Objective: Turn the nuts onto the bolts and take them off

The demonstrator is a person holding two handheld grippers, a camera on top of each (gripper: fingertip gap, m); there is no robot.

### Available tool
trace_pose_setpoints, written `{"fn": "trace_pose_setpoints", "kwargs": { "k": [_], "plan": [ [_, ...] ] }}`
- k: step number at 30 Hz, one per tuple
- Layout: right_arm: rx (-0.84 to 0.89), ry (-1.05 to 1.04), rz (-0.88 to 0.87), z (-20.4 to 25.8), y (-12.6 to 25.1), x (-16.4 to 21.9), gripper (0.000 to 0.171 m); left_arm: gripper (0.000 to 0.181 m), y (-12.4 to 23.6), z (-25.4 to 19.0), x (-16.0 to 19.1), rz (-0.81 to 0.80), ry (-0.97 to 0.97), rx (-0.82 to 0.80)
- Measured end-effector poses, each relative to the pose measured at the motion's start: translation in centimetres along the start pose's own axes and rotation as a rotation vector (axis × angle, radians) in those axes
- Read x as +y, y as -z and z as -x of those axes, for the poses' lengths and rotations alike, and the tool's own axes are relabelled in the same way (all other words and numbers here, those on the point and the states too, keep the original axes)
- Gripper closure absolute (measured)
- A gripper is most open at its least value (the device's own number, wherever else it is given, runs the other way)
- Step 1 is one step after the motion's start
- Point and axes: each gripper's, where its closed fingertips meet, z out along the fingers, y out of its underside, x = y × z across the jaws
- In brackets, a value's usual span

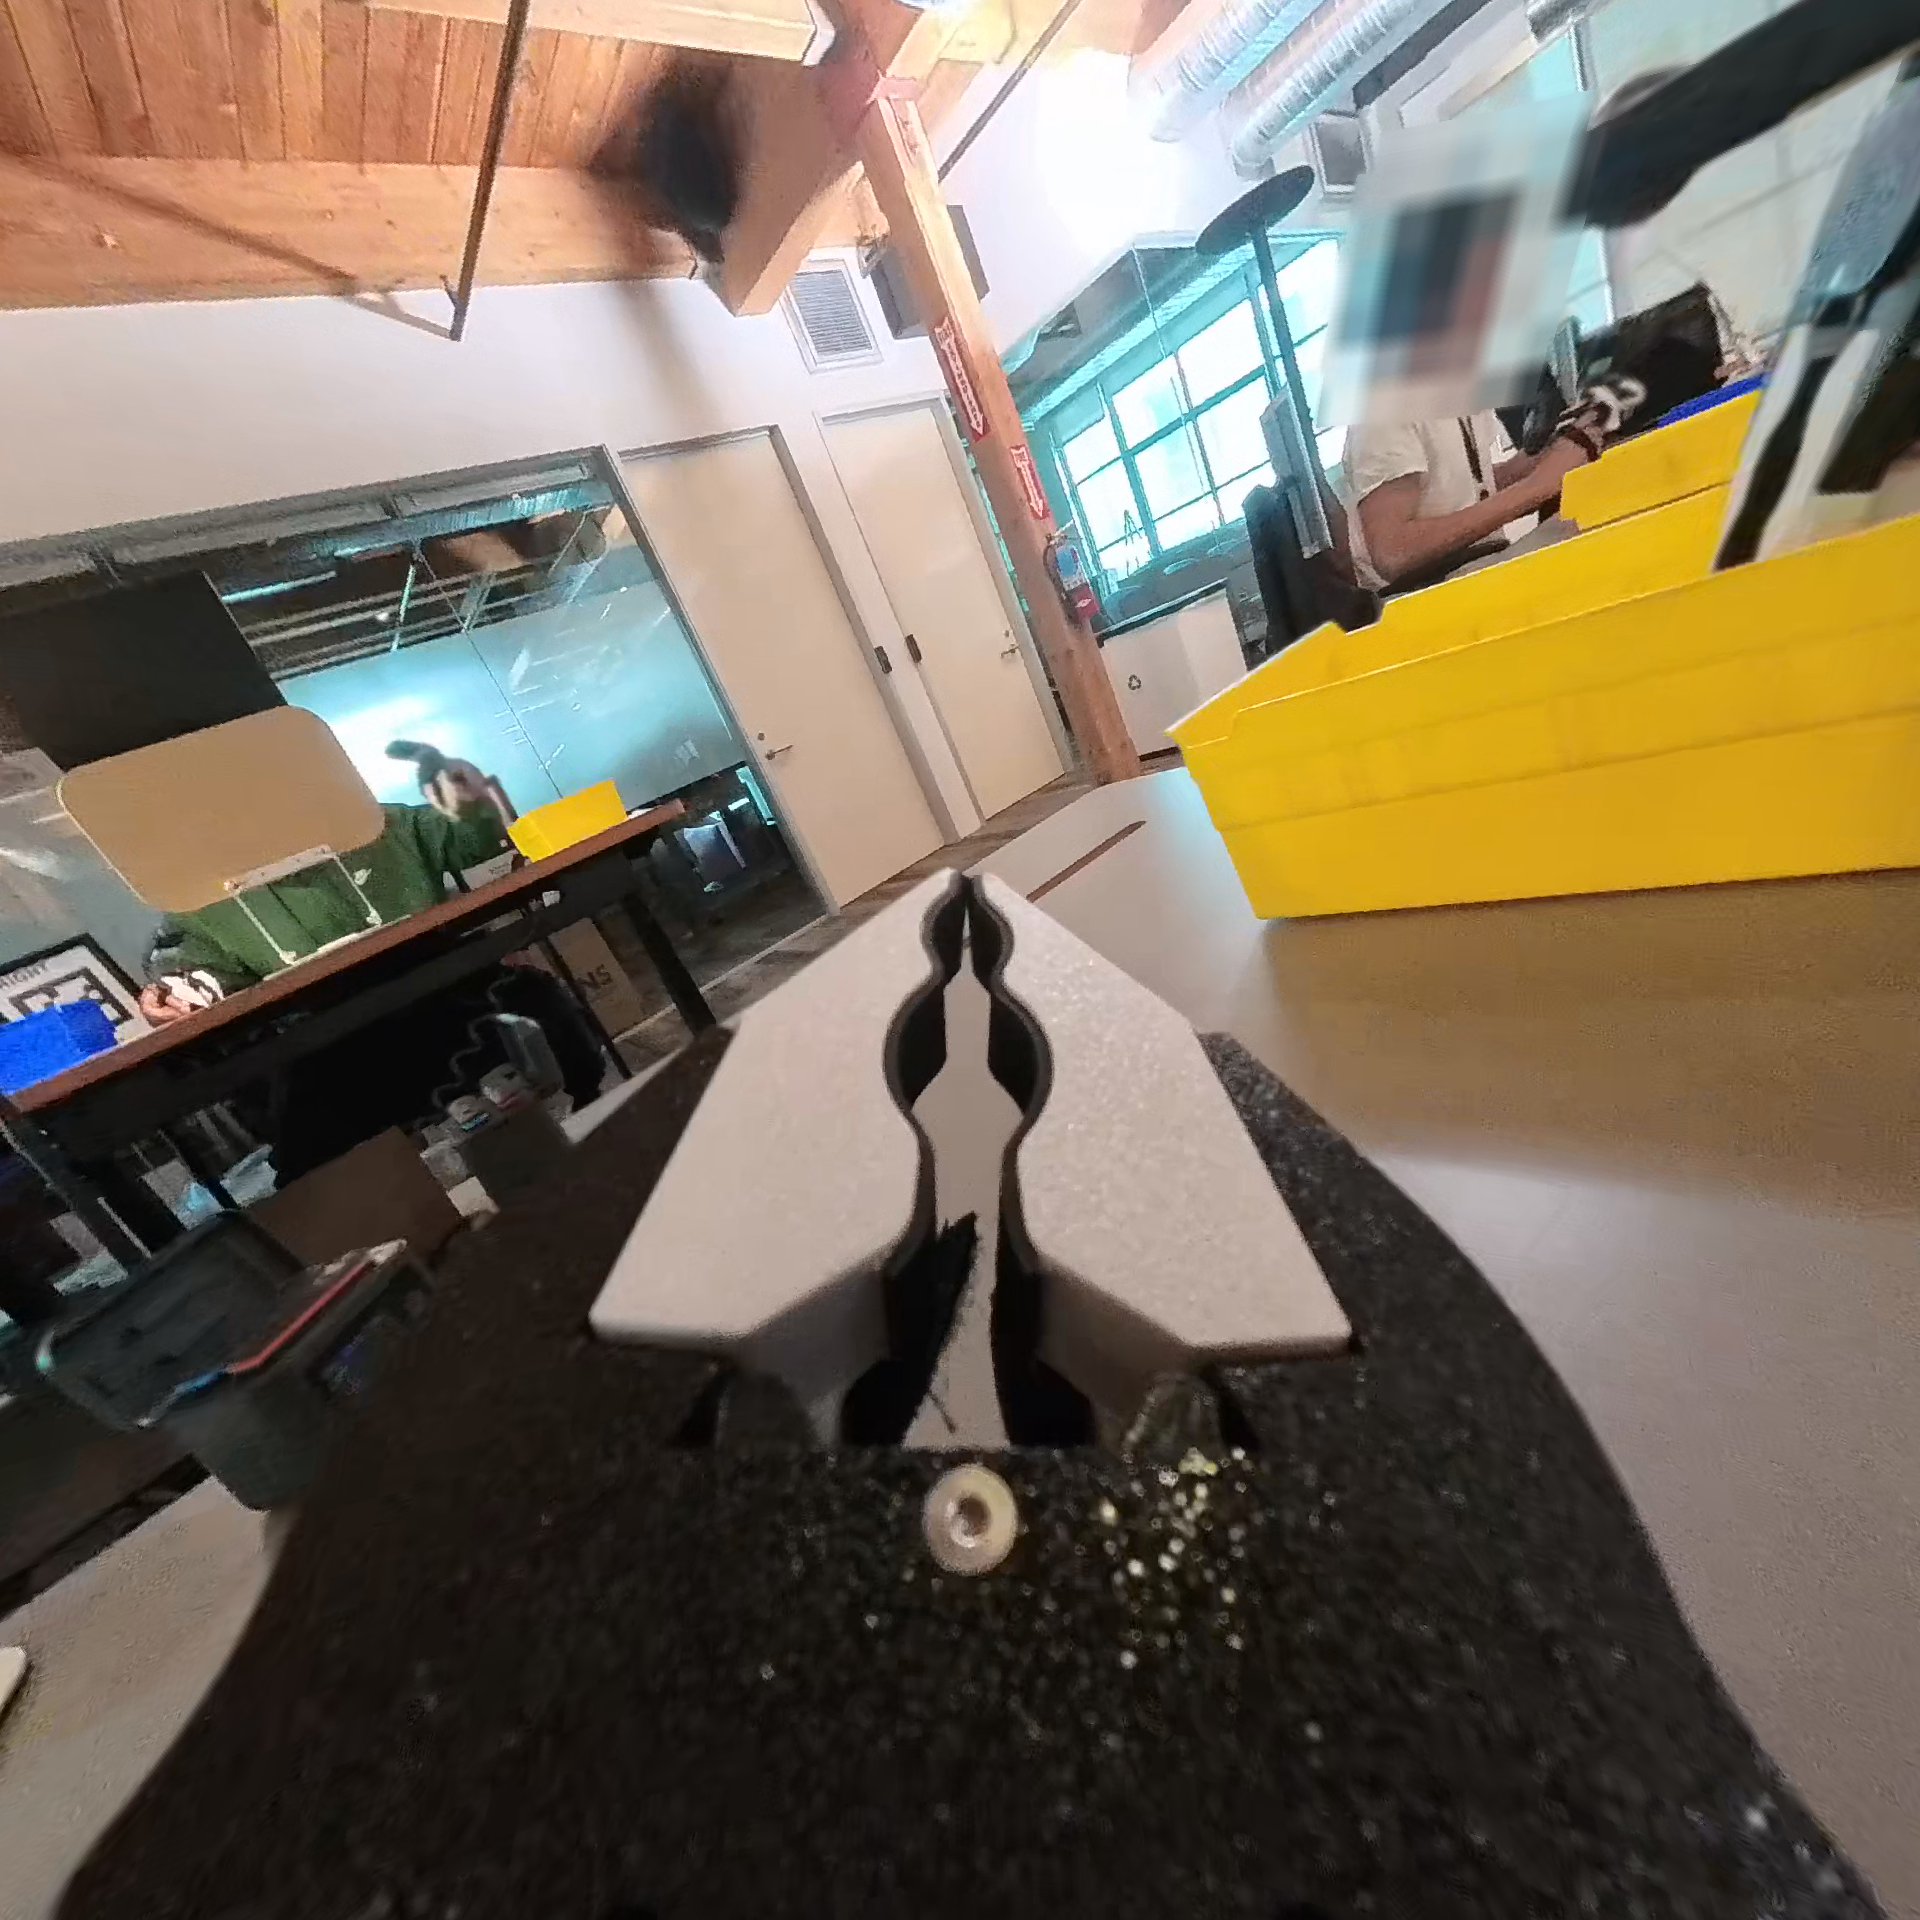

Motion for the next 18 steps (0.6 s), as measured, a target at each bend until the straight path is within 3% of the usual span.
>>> {"fn": "trace_pose_setpoints", "kwargs": {
  "k": [3, 6, 8, 9, 12, 14, 18],
  "plan": [
    [0.167, 0.045, -0.327, 1.0, 5.3, -4.5, 0.135, 0.181, -0.1, 1.3, 0.6, 0.002, 0.151, -0.03],
    [0.223, 0.112, -0.777, 6.4, 11.5, -10.1, 0.147, 0.181, 0.2, 3.6, 1.5, 0.016, 0.277, -0.113],
    [0.188, 0.14, -1.012, 11.4, 13.6, -12.7, 0.153, 0.181, 0.9, 6.1, 3.6, 0.139, 0.323, -0.268],
    [0.158, 0.162, -1.078, 14.0, 13.5, -13.8, 0.156, 0.181, 1.7, 7.5, 5.1, 0.233, 0.322, -0.372],
    [0.179, 0.217, -1.202, 18.4, 10.2, -17.0, 0.162, 0.181, 2.2, 8.2, 5.7, 0.271, 0.349, -0.4],
    [0.244, 0.183, -1.289, 19.0, 7.5, -18.9, 0.169, 0.181, 2.0, 8.1, 6.0, 0.288, 0.34, -0.391],
    [0.177, 0.08, -1.363, 19.8, 3.6, -21.6, 0.169, 0.181, 1.7, 7.6, 5.1, 0.248, 0.244, -0.367]
  ]
}}
